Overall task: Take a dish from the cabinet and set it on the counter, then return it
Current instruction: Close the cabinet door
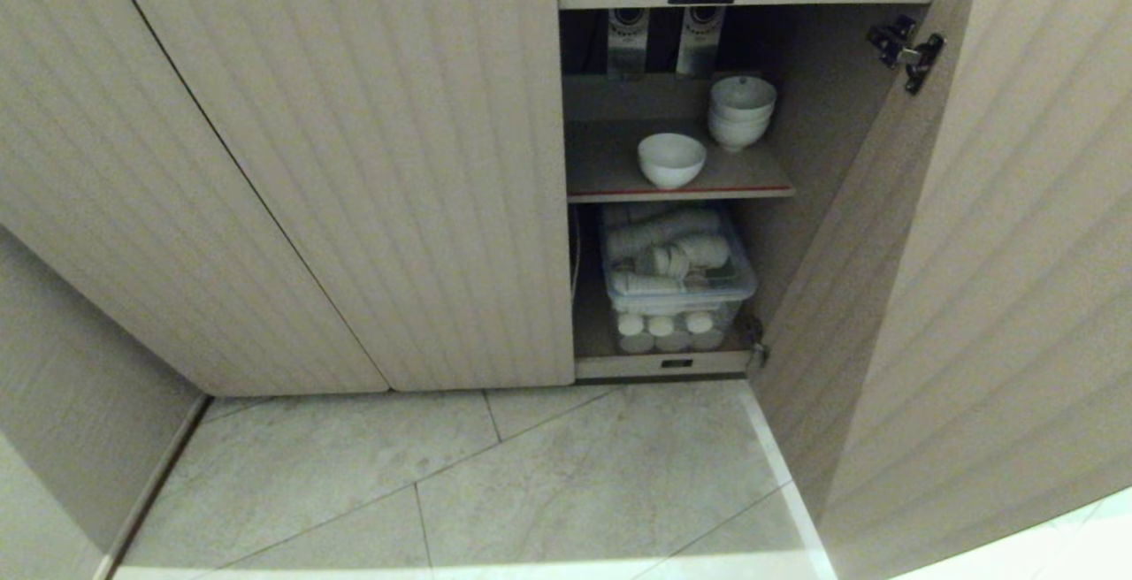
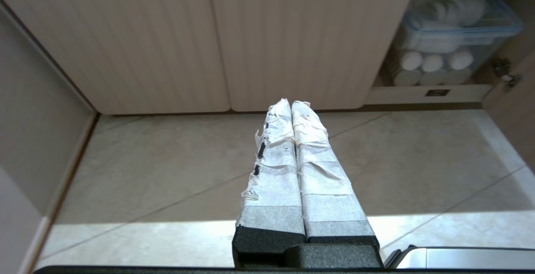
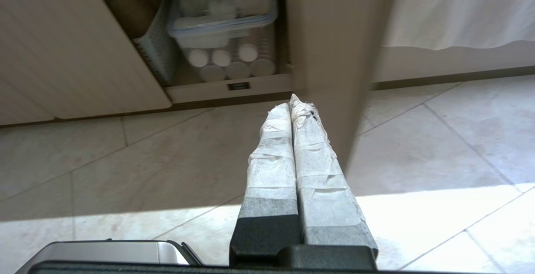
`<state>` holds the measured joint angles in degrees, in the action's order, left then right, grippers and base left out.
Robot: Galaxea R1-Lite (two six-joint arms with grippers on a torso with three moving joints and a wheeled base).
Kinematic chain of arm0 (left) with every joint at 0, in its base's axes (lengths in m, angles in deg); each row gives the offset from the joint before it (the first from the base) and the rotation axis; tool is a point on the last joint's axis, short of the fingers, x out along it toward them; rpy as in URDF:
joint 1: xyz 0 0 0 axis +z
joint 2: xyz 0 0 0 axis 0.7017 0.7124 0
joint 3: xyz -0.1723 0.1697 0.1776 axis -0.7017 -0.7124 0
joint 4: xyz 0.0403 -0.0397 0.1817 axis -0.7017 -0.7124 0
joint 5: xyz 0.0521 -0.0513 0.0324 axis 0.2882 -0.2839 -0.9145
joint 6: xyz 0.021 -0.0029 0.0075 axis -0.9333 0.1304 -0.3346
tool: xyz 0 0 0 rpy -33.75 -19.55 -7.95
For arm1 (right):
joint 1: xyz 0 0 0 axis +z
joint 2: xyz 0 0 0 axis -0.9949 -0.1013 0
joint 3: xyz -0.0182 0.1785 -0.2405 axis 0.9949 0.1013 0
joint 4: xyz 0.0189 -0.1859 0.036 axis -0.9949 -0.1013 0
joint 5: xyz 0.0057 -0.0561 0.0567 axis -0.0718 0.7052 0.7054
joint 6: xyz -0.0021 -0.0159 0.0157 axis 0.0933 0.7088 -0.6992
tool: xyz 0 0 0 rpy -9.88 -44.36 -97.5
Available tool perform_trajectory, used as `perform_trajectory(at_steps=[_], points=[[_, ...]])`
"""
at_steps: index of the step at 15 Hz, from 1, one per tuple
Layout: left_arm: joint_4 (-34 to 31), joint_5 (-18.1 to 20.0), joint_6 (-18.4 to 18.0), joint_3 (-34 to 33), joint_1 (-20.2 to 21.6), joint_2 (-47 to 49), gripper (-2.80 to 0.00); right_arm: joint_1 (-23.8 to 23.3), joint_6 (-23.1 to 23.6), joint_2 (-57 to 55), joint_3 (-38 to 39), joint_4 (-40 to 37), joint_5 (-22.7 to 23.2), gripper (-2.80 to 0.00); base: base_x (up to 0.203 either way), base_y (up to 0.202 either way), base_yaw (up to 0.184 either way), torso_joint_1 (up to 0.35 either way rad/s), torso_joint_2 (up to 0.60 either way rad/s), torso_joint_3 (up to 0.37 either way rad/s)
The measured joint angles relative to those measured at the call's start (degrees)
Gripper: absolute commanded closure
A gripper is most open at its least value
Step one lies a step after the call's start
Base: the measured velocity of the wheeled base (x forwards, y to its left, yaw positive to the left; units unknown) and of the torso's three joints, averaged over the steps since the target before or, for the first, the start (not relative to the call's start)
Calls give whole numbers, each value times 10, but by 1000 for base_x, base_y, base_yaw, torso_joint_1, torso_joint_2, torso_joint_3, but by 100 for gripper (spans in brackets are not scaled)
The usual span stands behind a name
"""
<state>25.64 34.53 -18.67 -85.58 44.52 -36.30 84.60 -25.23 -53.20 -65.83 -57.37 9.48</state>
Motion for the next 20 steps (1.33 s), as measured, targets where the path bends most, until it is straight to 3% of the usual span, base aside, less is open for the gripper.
perform_trajectory(at_steps=[10, 20], points=[[0, 0, 1, 0, 0, 0, 0, 0, 0, 0, 0, 0, 0, 0, 0, -192, -1, 3, 1, 2], [0, 0, 1, 0, 0, 0, 0, 0, 0, 0, 0, 0, 0, 0, 0, -15, 1, 0, 0, 0]])
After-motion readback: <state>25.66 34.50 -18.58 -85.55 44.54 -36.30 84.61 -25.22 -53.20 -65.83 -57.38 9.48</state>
